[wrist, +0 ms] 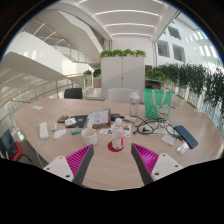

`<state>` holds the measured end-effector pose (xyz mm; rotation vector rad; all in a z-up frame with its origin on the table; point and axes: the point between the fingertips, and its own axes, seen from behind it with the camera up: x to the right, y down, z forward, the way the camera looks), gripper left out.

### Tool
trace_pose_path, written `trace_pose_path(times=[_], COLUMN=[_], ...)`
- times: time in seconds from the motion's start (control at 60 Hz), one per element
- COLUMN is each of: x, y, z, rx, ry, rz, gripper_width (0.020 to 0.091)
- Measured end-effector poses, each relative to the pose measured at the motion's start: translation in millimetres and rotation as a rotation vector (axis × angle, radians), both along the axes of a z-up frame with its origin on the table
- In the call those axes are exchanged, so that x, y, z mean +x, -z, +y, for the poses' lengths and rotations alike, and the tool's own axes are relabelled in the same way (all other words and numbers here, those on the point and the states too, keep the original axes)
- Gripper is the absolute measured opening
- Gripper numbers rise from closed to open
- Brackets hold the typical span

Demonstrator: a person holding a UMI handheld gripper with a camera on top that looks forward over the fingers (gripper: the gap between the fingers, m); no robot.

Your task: Pour water

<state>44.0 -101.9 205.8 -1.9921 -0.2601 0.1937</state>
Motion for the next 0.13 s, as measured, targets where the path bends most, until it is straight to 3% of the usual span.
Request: trace_pose_path(times=[0.133], x=[9.4], y=[-29.4], z=[-40.1], rx=[0.006], ry=[0.037], rz=[0.010], gripper_width=[0.0843])
